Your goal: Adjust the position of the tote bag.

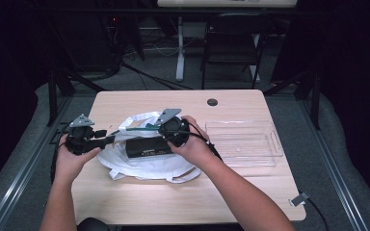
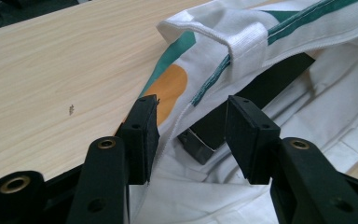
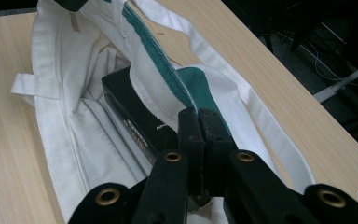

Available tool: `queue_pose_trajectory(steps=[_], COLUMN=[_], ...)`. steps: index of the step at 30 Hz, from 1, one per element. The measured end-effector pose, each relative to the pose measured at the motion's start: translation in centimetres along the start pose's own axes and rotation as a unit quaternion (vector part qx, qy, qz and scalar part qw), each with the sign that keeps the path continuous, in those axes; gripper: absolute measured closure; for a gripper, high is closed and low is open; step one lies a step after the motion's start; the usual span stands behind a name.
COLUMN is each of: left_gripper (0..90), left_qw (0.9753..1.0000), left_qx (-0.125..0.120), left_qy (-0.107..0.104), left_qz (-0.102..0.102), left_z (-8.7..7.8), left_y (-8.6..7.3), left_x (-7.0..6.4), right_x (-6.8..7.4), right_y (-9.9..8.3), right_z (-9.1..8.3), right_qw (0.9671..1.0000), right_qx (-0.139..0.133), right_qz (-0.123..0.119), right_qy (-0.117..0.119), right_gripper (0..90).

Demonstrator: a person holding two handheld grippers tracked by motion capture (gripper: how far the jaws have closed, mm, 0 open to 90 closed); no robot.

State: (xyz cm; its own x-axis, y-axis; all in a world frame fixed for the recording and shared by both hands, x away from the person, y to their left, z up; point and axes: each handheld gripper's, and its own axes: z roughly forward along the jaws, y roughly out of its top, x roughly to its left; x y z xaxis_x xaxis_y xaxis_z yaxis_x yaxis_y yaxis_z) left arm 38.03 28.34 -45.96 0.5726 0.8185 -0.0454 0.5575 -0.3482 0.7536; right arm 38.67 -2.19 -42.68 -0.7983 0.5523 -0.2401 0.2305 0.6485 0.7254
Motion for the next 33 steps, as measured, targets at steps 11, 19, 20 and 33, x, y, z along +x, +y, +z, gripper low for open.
queue_pose_trajectory(steps=[11, 19, 20, 33], left_gripper=[53.8, 58.6, 60.8, 83.9], left_qw=[0.9998, 0.9995, 0.9994, 0.9971], left_qx=[-0.009, -0.007, -0.01, -0.002], left_qy=[0.004, 0.007, 0.007, 0.041], left_qz=[0.018, 0.03, 0.032, 0.064], left_z=[0.8, 1.7, 1.8, 2.5], left_y=[0.5, 1.0, 1.0, 1.5], left_x=[-0.1, -0.2, -0.3, -1.1], right_x=[-1.0, -1.7, -1.7, -2.2], right_y=[0.5, 0.8, 0.8, 0.9], right_z=[0.5, 0.7, 0.7, 1.2], right_qw=[0.9999, 0.9995, 0.9996, 0.9992], right_qx=[-0.002, -0.013, -0.01, -0.011], right_qz=[0.006, 0.023, 0.02, 0.029], right_qy=[-0.011, -0.017, -0.018, -0.025], right_gripper=[88.8, 88.8, 88.8, 88.8])
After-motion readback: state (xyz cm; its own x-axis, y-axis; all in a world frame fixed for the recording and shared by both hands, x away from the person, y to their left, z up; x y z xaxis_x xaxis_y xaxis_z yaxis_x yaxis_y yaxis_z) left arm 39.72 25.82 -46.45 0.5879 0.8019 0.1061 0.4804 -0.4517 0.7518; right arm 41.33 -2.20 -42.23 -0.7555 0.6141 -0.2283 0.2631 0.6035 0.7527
